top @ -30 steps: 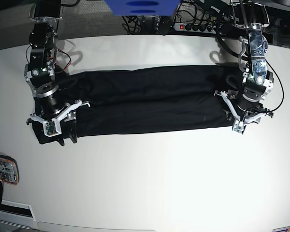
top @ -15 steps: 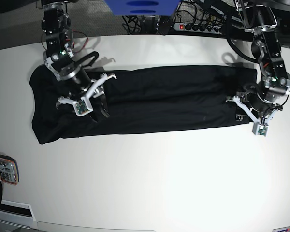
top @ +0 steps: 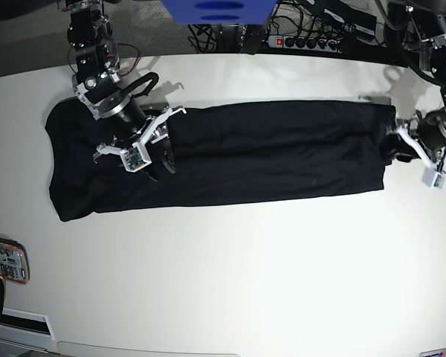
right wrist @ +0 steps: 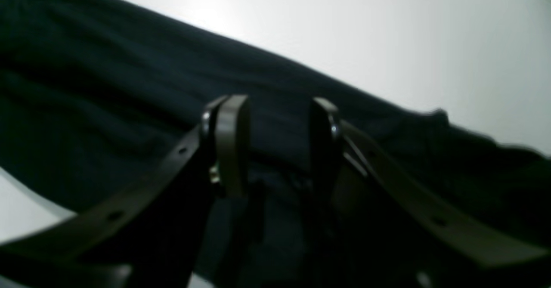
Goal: Fold the T-shirt properly
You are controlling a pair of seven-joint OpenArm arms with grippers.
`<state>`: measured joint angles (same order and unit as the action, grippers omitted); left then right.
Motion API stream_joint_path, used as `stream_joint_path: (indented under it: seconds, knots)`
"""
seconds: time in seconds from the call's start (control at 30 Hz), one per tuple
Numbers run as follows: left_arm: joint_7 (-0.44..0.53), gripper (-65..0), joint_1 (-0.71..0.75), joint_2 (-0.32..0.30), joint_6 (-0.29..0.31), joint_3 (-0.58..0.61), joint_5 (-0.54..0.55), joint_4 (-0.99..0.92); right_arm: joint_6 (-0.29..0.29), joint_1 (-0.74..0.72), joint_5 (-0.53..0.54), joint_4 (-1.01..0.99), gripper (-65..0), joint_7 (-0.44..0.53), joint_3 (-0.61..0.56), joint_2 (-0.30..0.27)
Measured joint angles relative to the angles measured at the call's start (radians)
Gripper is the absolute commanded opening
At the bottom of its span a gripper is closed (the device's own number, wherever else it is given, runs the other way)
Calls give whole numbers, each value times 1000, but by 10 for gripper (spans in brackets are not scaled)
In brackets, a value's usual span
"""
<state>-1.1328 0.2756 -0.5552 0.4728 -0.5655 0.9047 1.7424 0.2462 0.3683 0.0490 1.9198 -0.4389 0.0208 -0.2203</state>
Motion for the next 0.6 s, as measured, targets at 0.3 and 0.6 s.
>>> stream_joint_path:
  seconds: [0.3, 0.6]
  knots:
    - [3, -373, 13, -29, 165, -5, -108, -175, 3, 2, 0, 0, -428, -4, -103, 1]
    - [11, -373, -132, -38, 217, -96, -127, -443, -6, -3, 0, 0, -428, -5, -106, -5]
